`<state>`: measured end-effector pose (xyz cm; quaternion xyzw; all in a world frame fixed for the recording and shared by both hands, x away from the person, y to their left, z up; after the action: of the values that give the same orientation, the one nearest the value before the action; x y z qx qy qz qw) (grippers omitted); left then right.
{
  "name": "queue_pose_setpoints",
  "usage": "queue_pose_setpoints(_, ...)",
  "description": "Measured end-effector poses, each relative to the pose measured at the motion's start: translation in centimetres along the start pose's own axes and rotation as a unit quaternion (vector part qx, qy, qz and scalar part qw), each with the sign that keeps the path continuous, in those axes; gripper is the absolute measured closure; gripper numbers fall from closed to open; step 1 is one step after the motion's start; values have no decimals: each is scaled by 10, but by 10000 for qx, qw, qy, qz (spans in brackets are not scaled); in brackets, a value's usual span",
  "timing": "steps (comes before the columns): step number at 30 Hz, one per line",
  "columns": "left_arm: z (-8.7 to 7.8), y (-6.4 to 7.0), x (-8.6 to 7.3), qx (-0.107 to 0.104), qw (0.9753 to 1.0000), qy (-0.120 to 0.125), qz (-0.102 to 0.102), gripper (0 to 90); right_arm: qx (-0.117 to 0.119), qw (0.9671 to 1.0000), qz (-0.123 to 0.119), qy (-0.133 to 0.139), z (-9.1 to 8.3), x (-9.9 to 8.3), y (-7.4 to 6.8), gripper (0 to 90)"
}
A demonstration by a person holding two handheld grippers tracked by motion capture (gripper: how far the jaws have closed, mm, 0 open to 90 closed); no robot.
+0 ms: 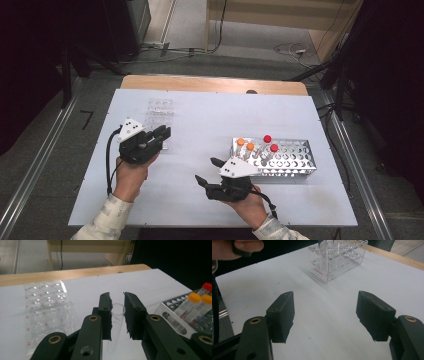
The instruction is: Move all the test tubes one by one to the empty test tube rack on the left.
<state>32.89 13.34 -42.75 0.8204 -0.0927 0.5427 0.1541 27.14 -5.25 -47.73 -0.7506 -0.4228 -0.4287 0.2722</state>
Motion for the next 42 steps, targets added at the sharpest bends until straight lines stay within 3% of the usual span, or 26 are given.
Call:
queue_pose_setpoints(7,-3,-19,22,345,9992,208,37,765,-2,10000,10,53,-14,-4,-1,301)
queue_pose_setpoints(15,5,-30,28,736,9967,296,154,765,0,10000,-10,88,-15,-5,-2,311)
queue_pose_setpoints(22,17,-29,21,916,9950,267,293,764,0,10000,20,60,-15,-6,-1,311)
queue_pose_setpoints(25,21,-30,17,1092,9926,238,479,764,-15,10000,23,52,-15,-6,-1,311)
queue_pose_setpoints(37,43,-29,-14,1248,9902,-142,610,762,34,10000,59,66,-15,-6,-3,311)
queue_pose_setpoints(42,47,-32,-20,1289,9901,-195,521,759,43,10000,26,52,-14,-7,-4,311)
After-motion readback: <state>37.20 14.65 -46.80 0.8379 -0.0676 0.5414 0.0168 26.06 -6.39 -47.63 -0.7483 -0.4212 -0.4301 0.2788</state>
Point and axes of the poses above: each handheld gripper's, and its own axes: z roughly forward along the jaws, x roughly out of its top, y roughly to its right, the point moved 8 cm from there along z, roughly forward along the jaws, and after that the axes turned 6 degrees about x, right-handed, at the moved point
